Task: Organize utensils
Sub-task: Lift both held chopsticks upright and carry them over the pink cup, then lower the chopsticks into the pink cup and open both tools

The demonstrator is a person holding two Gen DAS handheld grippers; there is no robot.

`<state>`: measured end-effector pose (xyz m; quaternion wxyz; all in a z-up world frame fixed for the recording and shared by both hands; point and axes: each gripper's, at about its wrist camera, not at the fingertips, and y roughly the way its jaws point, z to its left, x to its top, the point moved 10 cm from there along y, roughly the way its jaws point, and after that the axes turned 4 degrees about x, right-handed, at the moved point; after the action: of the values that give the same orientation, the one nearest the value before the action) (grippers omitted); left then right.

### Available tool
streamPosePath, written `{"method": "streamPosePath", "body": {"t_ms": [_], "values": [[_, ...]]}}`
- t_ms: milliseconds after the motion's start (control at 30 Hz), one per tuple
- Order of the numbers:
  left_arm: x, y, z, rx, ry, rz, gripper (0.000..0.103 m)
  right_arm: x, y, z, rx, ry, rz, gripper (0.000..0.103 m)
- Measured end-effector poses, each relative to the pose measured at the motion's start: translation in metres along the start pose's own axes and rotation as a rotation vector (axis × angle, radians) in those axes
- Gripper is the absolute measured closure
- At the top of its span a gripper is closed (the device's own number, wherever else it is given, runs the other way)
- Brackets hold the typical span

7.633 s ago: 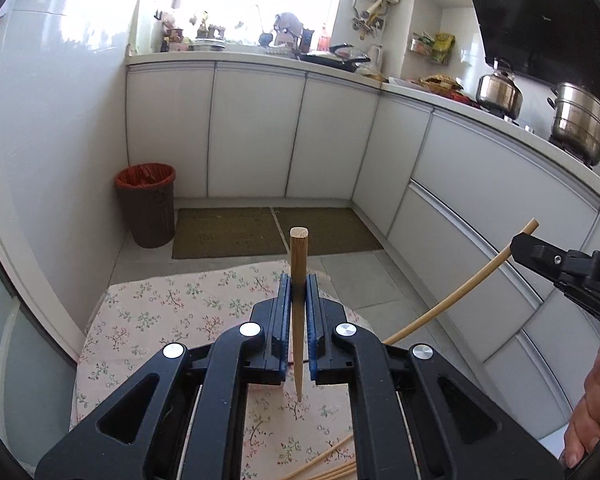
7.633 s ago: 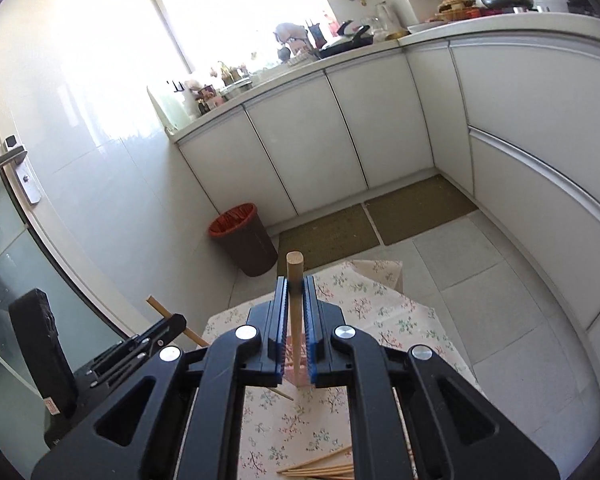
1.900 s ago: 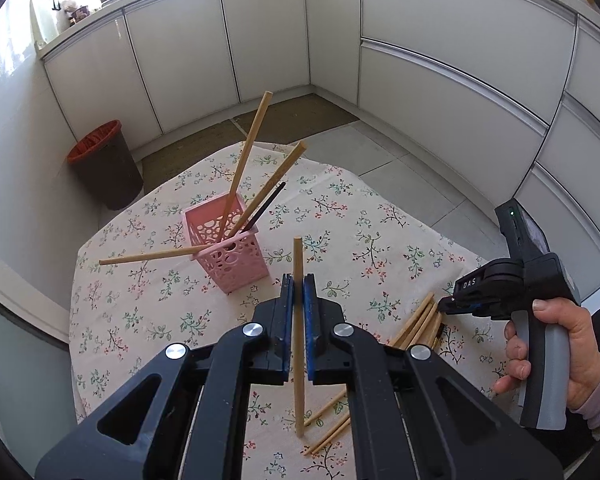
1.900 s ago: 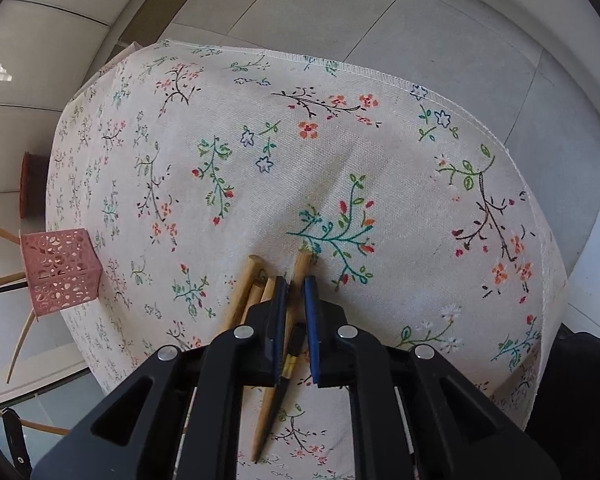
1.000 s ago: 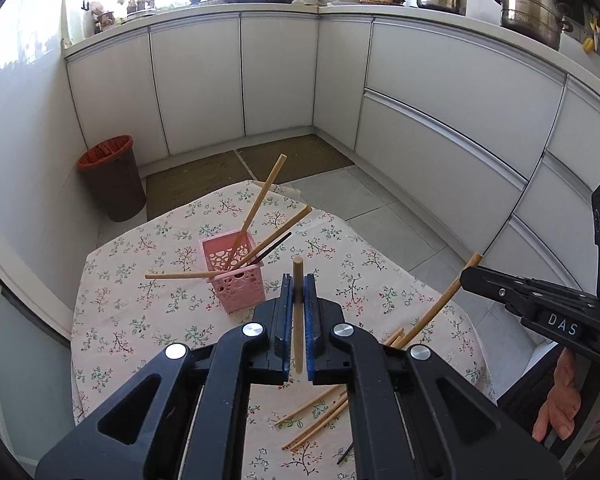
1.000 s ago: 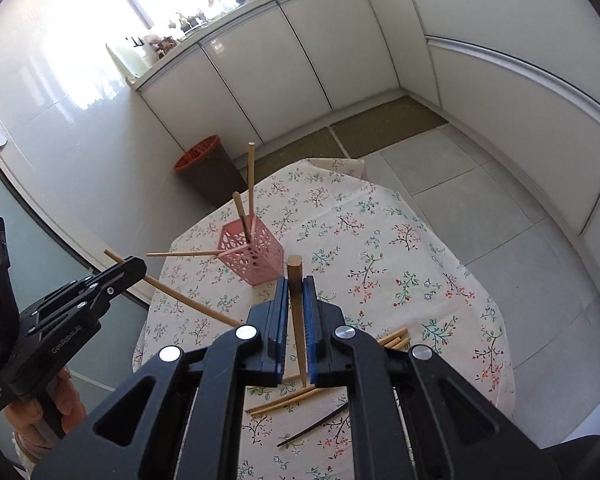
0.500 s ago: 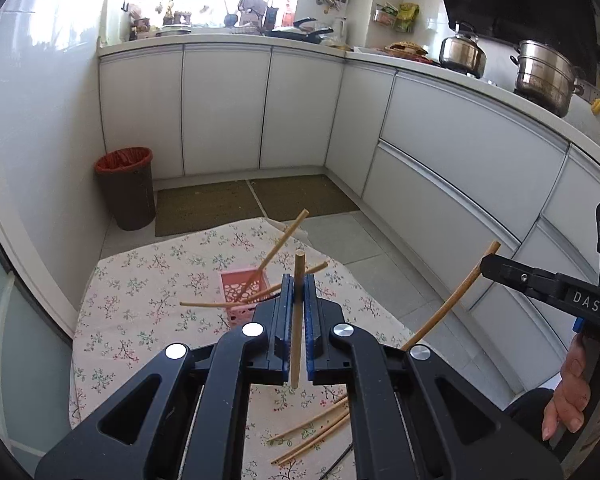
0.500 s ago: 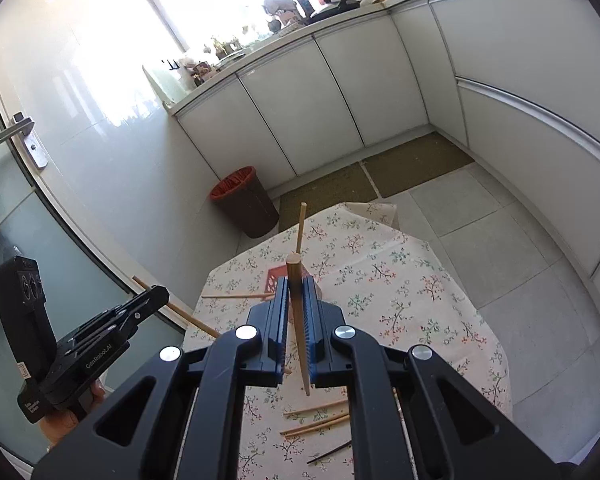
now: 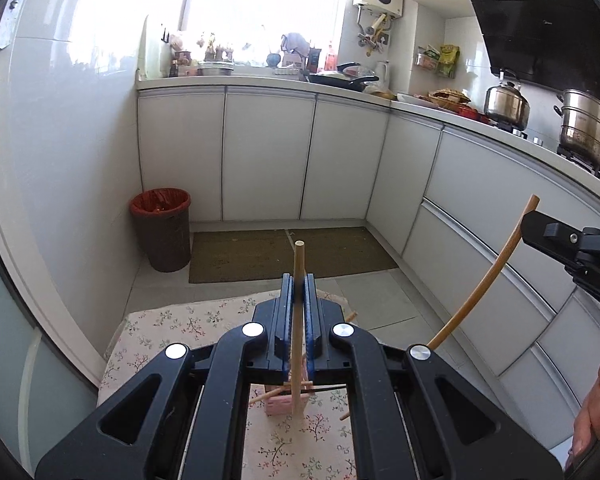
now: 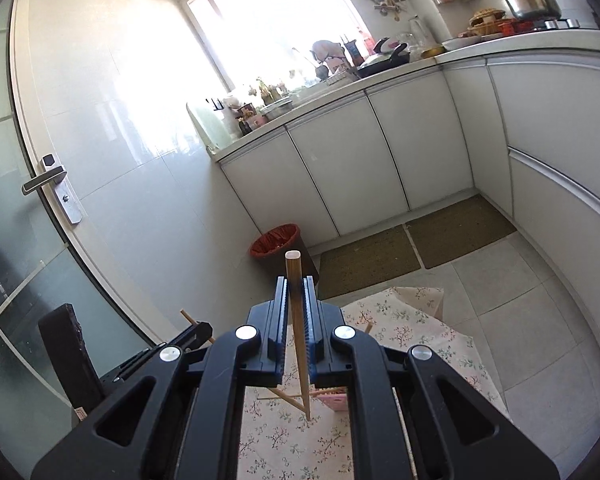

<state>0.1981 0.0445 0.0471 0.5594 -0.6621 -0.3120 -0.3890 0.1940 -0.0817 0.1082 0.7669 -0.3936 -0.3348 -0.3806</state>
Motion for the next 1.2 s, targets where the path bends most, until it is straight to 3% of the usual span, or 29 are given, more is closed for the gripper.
{"method": "streamPosePath", "body": {"t_ms": [333, 467, 567, 767, 900, 1133, 1200], "values": [[-0.024, 0.077, 0.029, 0.037, -0.079, 0.052, 0.099, -0.028, 0.09, -0.014, -0.043, -0.11, 0.056, 0.095], [-0.034, 0.094, 0.032, 0.007, -0.076, 0.11, 0.097, -0.045, 0.111, -0.018, -0.047, -0.139, 0.072, 0.095], [-0.03, 0.089, 0.039, 0.005, -0.103, 0.091, 0.08, -0.053, 0.125, -0.019, -0.046, -0.145, 0.087, 0.095], [-0.001, 0.049, 0.063, 0.021, -0.184, -0.035, 0.073, -0.066, 0.147, -0.02, -0.041, -0.156, 0.111, 0.094], [0.005, 0.031, 0.072, 0.061, -0.191, -0.071, 0.063, -0.072, 0.157, -0.019, -0.06, -0.173, 0.135, 0.092], [-0.001, 0.027, 0.07, 0.149, -0.153, -0.037, 0.06, -0.056, 0.122, -0.023, -0.141, -0.194, 0.063, 0.091], [0.0, 0.02, 0.066, 0.16, -0.144, -0.048, 0.05, -0.055, 0.109, -0.026, -0.163, -0.2, 0.049, 0.085]]}}
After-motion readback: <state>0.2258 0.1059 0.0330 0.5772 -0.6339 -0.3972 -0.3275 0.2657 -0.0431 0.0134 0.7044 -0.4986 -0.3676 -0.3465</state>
